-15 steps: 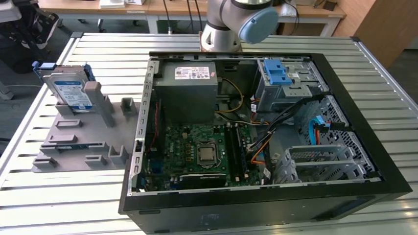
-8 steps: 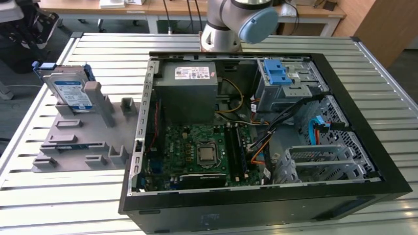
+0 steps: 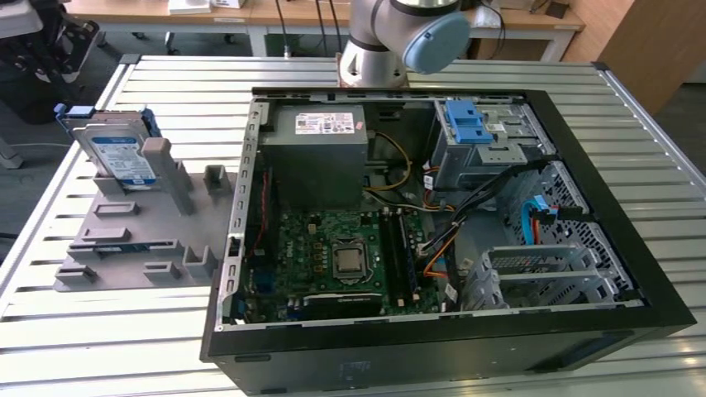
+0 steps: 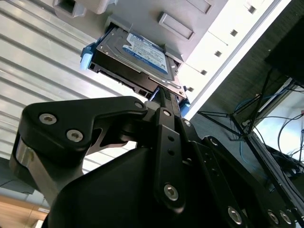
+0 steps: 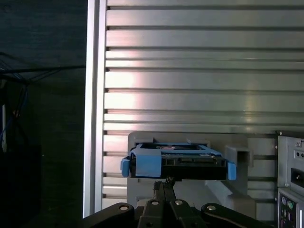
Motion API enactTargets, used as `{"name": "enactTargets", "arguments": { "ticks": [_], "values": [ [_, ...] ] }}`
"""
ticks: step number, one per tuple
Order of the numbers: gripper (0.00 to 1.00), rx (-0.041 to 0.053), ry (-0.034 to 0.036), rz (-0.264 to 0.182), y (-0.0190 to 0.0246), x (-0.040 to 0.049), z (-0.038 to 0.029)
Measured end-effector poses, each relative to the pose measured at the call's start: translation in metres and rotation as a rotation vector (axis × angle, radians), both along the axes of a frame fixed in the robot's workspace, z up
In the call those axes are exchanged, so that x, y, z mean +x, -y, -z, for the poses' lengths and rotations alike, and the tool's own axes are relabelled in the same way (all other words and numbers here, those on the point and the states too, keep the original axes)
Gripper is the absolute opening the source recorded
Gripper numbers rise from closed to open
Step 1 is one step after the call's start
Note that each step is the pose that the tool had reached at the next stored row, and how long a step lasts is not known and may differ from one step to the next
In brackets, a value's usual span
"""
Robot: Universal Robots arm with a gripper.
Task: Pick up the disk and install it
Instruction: 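Pick up the disk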
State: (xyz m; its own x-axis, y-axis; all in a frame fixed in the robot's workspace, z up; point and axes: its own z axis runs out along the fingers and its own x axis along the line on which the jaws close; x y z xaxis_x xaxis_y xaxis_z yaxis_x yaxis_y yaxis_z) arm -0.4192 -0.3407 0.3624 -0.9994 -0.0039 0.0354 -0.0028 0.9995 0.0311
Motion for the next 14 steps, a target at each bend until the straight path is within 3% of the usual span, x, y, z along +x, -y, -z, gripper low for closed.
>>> {"name": "enactTargets", "arguments": {
  "ticks": [14],
  "values": [
    [0.11, 0.0, 0.0001, -0.049, 0.0, -0.0002, 0.0]
  ]
}}
